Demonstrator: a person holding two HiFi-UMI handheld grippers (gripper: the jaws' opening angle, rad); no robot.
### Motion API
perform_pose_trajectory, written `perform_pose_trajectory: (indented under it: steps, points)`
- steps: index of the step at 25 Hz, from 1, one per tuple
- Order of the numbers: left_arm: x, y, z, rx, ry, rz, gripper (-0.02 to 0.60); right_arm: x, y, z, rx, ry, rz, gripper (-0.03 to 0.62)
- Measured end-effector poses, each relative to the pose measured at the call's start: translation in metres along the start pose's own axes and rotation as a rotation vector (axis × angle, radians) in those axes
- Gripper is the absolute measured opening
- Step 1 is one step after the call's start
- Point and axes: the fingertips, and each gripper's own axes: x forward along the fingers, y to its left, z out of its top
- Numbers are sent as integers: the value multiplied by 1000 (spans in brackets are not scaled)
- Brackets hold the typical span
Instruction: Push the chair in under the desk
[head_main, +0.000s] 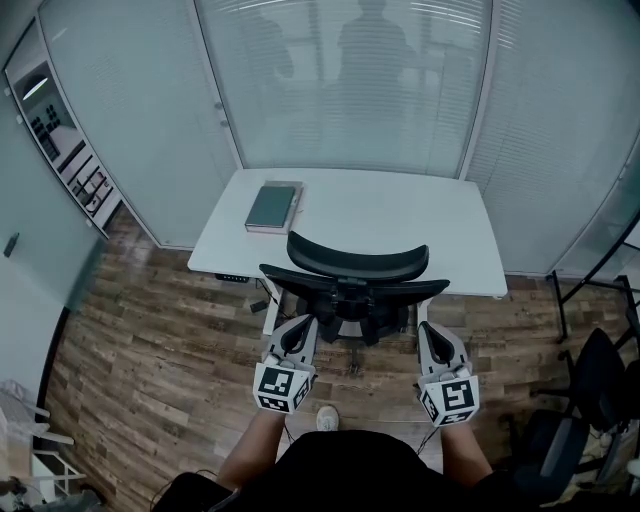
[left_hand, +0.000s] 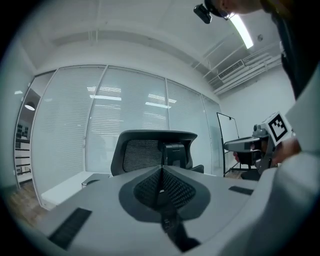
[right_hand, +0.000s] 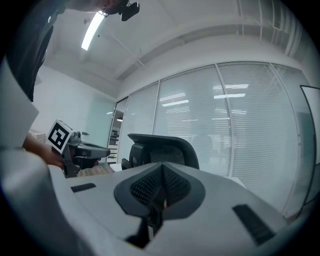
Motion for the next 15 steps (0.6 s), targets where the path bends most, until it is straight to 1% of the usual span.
perform_pose_trajectory:
  steps: [3, 6, 15]
  points:
    - [2, 0, 2, 14, 1, -6, 12, 3, 4, -1, -20, -2, 1, 2]
    - [3, 4, 2, 12, 3, -5, 12, 7, 9, 3, -50, -4, -4, 2]
    - [8, 10, -2, 19, 14, -10, 12, 24, 12, 11, -67, -10, -1, 2]
